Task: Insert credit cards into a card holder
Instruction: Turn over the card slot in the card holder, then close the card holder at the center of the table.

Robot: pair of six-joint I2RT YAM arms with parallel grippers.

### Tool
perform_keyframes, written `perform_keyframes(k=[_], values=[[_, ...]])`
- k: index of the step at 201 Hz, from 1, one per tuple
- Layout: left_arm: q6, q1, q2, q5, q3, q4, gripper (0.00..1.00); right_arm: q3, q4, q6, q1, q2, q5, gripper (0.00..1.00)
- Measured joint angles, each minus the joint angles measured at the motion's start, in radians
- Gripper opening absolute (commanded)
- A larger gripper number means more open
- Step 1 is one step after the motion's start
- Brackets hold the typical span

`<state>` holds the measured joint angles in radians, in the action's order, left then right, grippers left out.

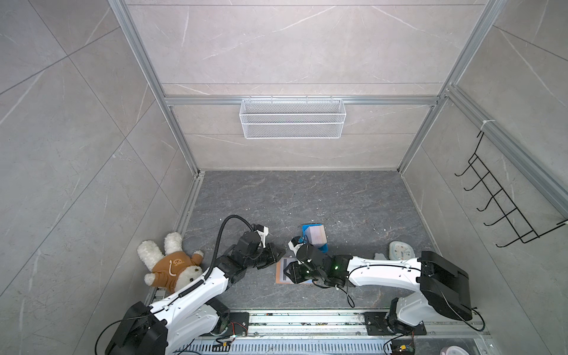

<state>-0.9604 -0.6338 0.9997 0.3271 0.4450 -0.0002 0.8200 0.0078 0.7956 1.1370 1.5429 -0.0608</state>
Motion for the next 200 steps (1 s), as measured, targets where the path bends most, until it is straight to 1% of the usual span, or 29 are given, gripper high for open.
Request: perform_keyframes(k=[38,66,109,147,170,200], values=[[0.009,0.0,0.008,-0.002,0.021,-0.007,0.2,-0.009,-0.01,-0.02,0.0,-0.028,0.013,0.3],[0.033,0.0,0.064,-0.003,0.065,0.0,0.19,-0.009,-0.043,-0.042,-0.015,-0.074,0.032,0.31],[0.102,0.0,0.198,-0.002,0.166,0.0,0.18,-0.009,-0.093,-0.072,-0.102,-0.138,0.059,0.32],[0.167,0.004,0.277,0.025,0.259,-0.027,0.19,-0.008,-0.155,-0.079,-0.185,-0.172,0.095,0.33],[0.207,0.013,0.324,0.05,0.309,-0.043,0.19,-0.008,-0.191,-0.089,-0.232,-0.18,0.115,0.38],[0.222,0.024,0.388,0.075,0.314,-0.043,0.2,-0.008,-0.219,-0.109,-0.268,-0.182,0.127,0.41]])
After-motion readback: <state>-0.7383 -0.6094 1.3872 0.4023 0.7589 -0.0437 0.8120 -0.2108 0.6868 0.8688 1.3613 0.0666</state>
